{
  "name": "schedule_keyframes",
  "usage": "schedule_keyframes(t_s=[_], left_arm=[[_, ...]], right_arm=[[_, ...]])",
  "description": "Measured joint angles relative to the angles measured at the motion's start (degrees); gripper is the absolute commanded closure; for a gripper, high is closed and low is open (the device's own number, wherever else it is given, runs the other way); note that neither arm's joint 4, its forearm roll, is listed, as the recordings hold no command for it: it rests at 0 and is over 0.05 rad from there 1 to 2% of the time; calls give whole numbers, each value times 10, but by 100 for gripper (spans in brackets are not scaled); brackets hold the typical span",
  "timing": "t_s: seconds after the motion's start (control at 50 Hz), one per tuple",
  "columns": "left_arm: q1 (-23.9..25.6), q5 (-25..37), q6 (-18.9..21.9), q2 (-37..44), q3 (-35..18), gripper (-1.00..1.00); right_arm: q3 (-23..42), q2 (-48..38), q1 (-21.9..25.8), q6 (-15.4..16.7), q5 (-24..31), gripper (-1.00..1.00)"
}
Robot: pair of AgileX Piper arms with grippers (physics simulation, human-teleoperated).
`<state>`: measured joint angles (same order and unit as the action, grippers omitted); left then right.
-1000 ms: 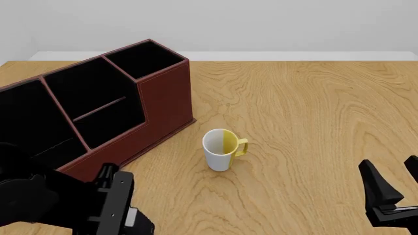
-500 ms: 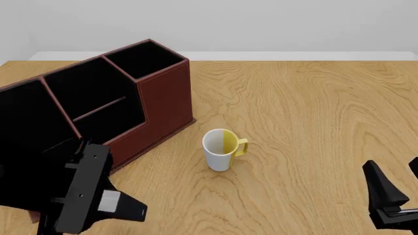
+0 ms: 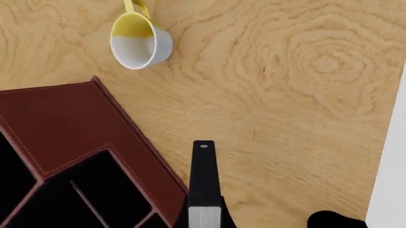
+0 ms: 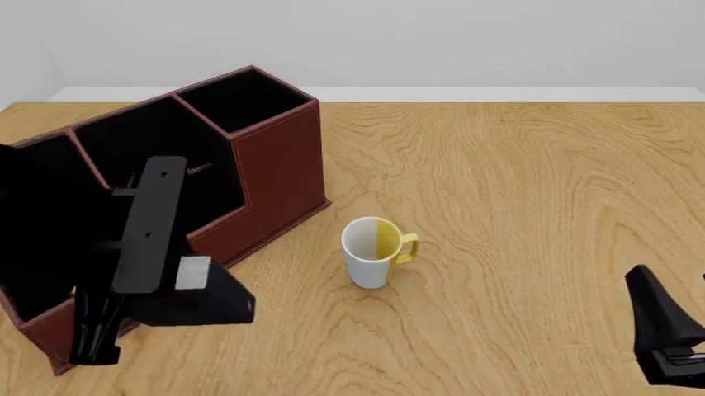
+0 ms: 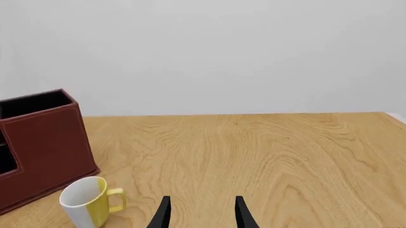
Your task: Pick up the book and place it in the front compartment of the caddy.
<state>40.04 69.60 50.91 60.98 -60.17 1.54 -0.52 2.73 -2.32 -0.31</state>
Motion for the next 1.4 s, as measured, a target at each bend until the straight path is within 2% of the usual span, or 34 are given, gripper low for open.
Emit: schedule_keyframes(t_s=[0.1, 0.24, 0.48, 0.68, 0.82, 1.2, 1.4], left_arm=[[-22, 2, -1, 9, -7, 100], [-27, 3, -32, 23, -29, 100], [19, 3, -117, 40, -101, 100], [43, 3, -161, 35, -165, 100], [5, 3, -142, 12, -197, 100], [-84, 3, -116, -36, -234, 100], [-139, 3, -88, -44, -247, 100]], right_arm=[[3, 1, -2, -8, 1, -100], [6, 3, -6, -21, 0, -100], [11, 4, -14, -42, -2, -100], [13, 4, -17, -57, -5, -100], [14, 5, -16, -64, -6, -100], [15, 5, -13, -71, -9, -100], [16, 5, -16, -73, -10, -100]])
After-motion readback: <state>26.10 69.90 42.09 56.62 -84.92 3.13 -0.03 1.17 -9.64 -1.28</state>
